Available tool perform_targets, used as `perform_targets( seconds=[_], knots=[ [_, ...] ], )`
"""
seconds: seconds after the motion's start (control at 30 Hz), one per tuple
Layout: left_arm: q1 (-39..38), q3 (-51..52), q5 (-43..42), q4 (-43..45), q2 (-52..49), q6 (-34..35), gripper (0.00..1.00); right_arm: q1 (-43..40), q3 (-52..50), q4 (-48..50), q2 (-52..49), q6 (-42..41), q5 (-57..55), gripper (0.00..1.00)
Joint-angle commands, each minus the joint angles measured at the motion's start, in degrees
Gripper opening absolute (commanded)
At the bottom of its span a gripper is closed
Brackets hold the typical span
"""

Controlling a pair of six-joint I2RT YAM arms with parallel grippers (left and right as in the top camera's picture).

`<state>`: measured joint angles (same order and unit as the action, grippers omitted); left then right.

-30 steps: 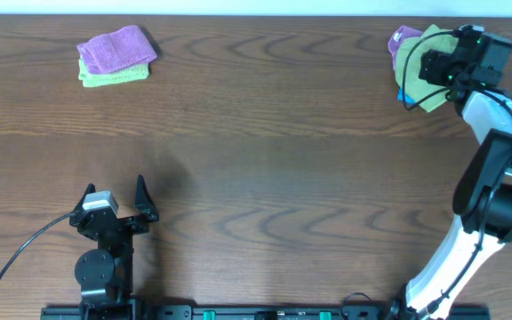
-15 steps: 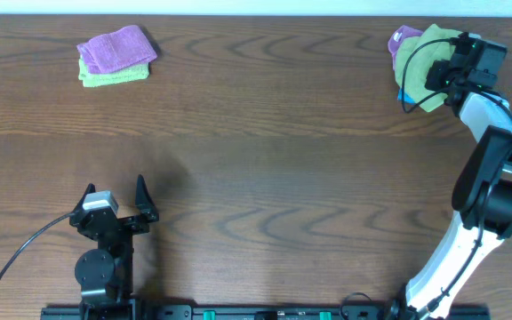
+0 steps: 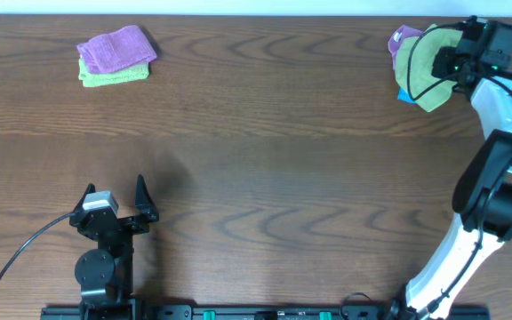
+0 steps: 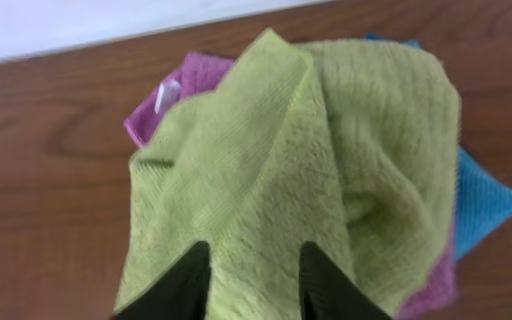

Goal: Fold the cloth
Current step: 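Reach the right gripper to the cloth pile and grasp the green cloth, then lift the green cloth with the right gripper and drop it mid-table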

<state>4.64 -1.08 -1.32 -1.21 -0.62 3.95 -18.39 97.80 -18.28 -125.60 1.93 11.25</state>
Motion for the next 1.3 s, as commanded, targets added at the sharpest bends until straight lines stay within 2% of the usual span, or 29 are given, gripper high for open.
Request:
perform_targets(
  seconds=[0.0,0.03,0.1,0.43,0.47,0.53,0.6,0.67,0.87,1.03,1.27],
  knots=[
    [-0.15,0.81,0.26,-3.1,0.37,-1.2,0.95,-1.22,0.66,-2.16,1.2,3.85,-1.16,0.53],
    [-0.15,0.81,0.26,-3.1,0.37,-1.2,0.95,-1.38,0.63,-2.75,1.07,5.09,-1.16,0.61],
    [-0.15,0.81,0.26,-3.1,0.37,-1.2,0.95,-1.46,0.61,-3.34,0.63,6.43,-1.16,0.67],
    [-0.15,0.81,0.26,-3.1,0.37,-1.2,0.95,-1.03,0.59,-3.32,-5.7,7.58,-1.11,0.66],
    [-0.15,0.81,0.24,-3.1,0.37,-1.2,0.95,-0.96,0.59,-3.28,-6.03,7.61,-1.16,0.63],
    [-0.15,0.81,0.26,-3.1,0.37,-1.2,0.95,-0.79,0.59,-2.99,-6.64,7.58,-1.16,0.43],
    [-0.15,0.81,0.26,-3.1,0.37,-1.2,0.95,-0.68,0.59,-2.95,-6.75,7.58,-1.14,0.13],
    [-0.15,0.81,0.26,-3.1,0.37,-1.2,0.95,-0.57,0.79,-2.93,-6.64,7.5,-1.14,0.01],
    [-0.15,0.81,0.24,-3.1,0.37,-1.2,0.95,0.2,5.44,-6.69,-5.79,7.13,-1.16,0.01],
    [-0.15,0.81,0.26,-3.1,0.37,-1.2,0.95,1.18,15.39,-16.79,-4.79,7.15,-0.81,0.01],
    [-0.15,0.81,0.26,-3.1,0.37,-1.2,0.95,1.18,17.92,-26.18,7.04,9.53,1.31,0.01]
  ],
)
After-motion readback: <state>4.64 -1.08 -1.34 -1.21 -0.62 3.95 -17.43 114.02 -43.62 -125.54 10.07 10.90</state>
